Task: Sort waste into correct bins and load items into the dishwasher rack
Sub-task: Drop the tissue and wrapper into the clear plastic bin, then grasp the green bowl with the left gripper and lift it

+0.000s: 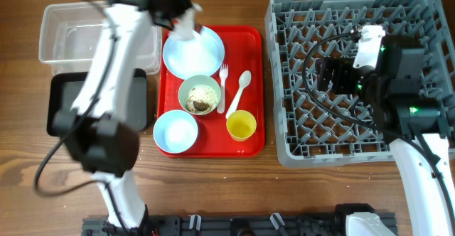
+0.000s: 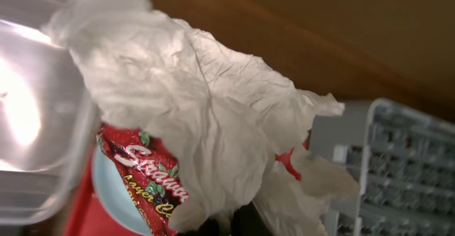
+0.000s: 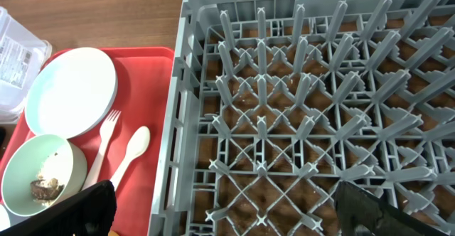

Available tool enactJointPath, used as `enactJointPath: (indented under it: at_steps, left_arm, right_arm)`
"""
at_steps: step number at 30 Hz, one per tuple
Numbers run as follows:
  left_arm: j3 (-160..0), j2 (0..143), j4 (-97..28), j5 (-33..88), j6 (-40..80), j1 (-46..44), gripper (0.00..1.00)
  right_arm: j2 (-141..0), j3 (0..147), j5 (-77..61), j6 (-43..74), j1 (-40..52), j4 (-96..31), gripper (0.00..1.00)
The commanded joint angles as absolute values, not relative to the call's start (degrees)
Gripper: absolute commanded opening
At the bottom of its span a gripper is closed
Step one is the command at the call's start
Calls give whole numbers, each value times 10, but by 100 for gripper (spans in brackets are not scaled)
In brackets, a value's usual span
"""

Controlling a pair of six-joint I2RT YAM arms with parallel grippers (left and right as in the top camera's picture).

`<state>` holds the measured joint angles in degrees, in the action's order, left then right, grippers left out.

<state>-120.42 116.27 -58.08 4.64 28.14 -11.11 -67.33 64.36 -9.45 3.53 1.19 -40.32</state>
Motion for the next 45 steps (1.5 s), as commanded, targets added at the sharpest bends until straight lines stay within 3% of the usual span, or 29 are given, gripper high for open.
enactJointPath:
  at_steps: [1,7,8,10,11,13,15,20,23,26,31,36,38,43,45]
  left_arm:
    - [-1206,1146,-601,-21,273,-42,4]
    - [-1201,1242,-536,-55,341,63,7]
    - [-1201,1261,-525,-55,350,73,20]
    - [-1201,1288,-515,-55,352,86,61]
    - [-1201,1293,-516,-54,352,89,72]
    - [-1201,1295,-519,-42,351,91,86]
    - [-1201,1272,-519,-2,316,91,88]
    - [-1202,1171,-594,128,194,65,83]
    - [-1202,1150,-725,129,177,-1,83]
    - [-1177,1165,-796,128,177,-98,74]
    - [-1078,1174,-743,91,187,-218,62]
    - [-965,1174,-631,91,184,-280,55]
    - [-926,1174,-596,69,205,-292,47]
    - [-866,1175,-537,-1,248,-295,43]
    - [-848,1175,-517,-1,248,-296,33]
  right_arm:
    - [-677,657,-106,32,11,-404,100]
    - [-677,652,-106,32,11,-404,100]
    - [-677,652,-106,32,11,-404,100]
    - [-677,652,-106,32,11,-404,100]
    - [-677,652,-106,32,11,-404,100]
    - [-677,652,-106,32,11,-404,100]
    - [-677,652,-106,32,11,-404,100]
    - [-677,652,-106,32,11,-404,100]
    - [-678,652,-106,32,11,-401,100]
    - [-681,652,-106,32,11,-401,100]
    - [-689,652,-106,32,11,-402,100]
    - [-692,652,-106,32,11,-403,100]
    - [-692,652,-106,32,11,-404,100]
    - [-692,652,-106,32,11,-404,100]
    - [-692,652,-106,32,11,-404,100]
